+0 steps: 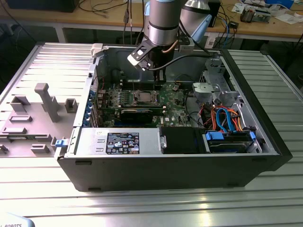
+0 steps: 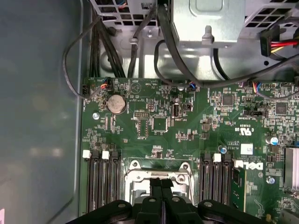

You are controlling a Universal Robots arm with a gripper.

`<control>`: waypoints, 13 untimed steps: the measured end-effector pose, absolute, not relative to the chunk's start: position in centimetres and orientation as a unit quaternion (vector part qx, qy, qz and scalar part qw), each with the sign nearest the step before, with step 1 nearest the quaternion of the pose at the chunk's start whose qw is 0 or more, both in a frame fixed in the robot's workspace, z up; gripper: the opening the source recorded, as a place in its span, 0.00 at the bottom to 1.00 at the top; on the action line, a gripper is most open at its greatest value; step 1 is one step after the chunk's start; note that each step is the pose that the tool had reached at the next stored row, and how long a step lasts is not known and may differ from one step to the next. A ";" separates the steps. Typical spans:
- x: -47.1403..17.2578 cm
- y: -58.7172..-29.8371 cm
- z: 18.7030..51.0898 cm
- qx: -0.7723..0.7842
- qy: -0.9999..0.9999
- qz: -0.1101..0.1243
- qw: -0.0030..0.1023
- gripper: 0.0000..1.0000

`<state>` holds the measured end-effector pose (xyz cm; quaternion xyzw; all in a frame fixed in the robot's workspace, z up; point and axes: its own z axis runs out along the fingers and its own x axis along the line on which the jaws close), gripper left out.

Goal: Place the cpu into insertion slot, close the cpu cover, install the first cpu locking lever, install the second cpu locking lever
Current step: 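Close the cpu cover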

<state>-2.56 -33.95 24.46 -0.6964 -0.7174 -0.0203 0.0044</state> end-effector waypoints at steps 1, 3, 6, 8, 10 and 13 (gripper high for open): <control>-2.7 -34.0 24.4 -0.696 -0.717 -0.020 0.004 0.11; -3.0 -34.1 24.4 -0.696 -0.717 -0.020 0.004 0.11; -3.6 -34.2 24.2 -0.696 -0.717 -0.021 0.005 0.11; -3.9 -34.2 24.2 -0.696 -0.717 -0.021 0.005 0.11; -4.1 -34.2 24.2 -0.696 -0.717 -0.021 0.005 0.11; -4.2 -34.2 24.1 -0.696 -0.717 -0.021 0.005 0.11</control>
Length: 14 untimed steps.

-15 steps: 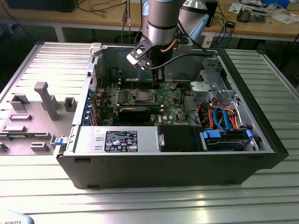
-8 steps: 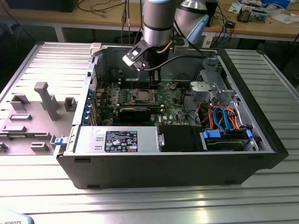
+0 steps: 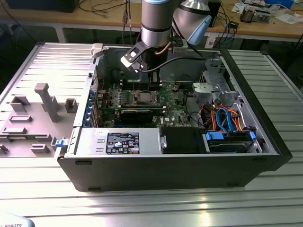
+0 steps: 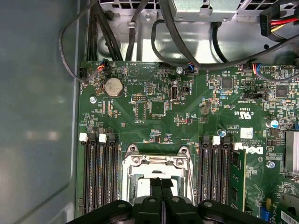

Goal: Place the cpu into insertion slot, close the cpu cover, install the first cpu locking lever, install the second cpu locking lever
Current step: 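Close the cpu cover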

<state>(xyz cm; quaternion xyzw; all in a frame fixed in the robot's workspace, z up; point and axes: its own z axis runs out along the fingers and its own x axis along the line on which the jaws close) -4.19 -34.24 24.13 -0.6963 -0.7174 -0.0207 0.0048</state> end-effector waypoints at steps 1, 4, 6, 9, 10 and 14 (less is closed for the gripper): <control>-4.2 -34.2 24.1 -0.696 -0.717 -0.021 0.005 0.11; -4.2 -34.2 24.1 -0.696 -0.717 -0.021 0.005 0.11; -4.2 -34.2 24.1 -0.696 -0.717 -0.021 0.005 0.11; -4.2 -34.2 24.1 -0.696 -0.717 -0.021 0.005 0.11; -4.2 -34.2 24.1 -0.696 -0.717 -0.021 0.005 0.11; -4.3 -34.2 23.9 -0.685 -0.729 -0.020 0.006 0.11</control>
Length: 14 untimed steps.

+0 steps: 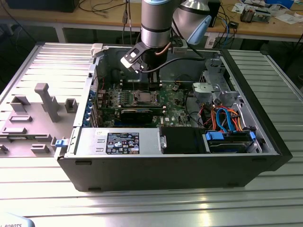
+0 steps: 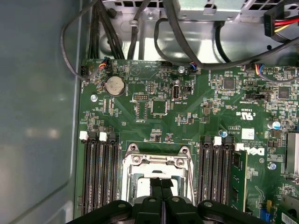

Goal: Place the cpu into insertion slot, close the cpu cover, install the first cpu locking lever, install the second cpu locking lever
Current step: 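Close the cpu cover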

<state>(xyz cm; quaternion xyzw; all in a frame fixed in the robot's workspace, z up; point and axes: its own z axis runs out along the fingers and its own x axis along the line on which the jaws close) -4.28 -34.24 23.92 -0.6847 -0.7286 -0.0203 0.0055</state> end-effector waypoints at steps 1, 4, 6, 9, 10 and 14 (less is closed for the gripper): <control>-4.3 -34.2 23.9 -0.684 -0.729 -0.020 0.005 0.11; -4.5 -34.2 23.8 -0.684 -0.729 -0.020 0.006 0.11; -4.6 -34.2 23.8 -0.684 -0.729 -0.020 0.006 0.11; -5.2 -34.2 23.7 -0.684 -0.729 -0.020 0.006 0.11; -5.4 -34.2 23.6 -0.684 -0.729 -0.020 0.006 0.11; -6.2 -34.2 23.2 -0.684 -0.729 -0.020 0.006 0.11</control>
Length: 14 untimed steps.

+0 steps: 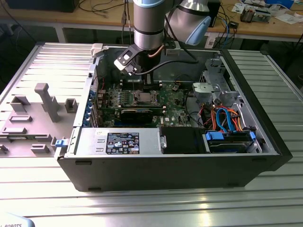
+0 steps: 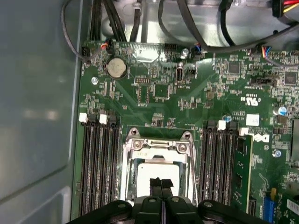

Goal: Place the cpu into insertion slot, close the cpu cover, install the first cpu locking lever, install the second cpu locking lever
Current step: 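Close the cpu cover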

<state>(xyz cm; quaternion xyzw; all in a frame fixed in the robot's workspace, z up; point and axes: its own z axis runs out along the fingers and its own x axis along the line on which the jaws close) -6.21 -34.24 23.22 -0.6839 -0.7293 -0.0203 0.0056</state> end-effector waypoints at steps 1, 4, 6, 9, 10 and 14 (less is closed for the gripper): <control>-6.5 -34.2 23.1 -0.684 -0.729 -0.020 0.006 0.11; -6.5 -34.2 23.1 -0.684 -0.729 -0.020 0.006 0.11; -6.5 -34.2 23.1 -0.684 -0.729 -0.020 0.006 0.11; -6.7 -34.2 23.0 -0.684 -0.729 -0.020 0.006 0.11; -6.9 -34.2 22.8 -0.684 -0.729 -0.021 0.006 0.11; -7.5 -34.2 22.5 -0.684 -0.729 -0.021 0.006 0.11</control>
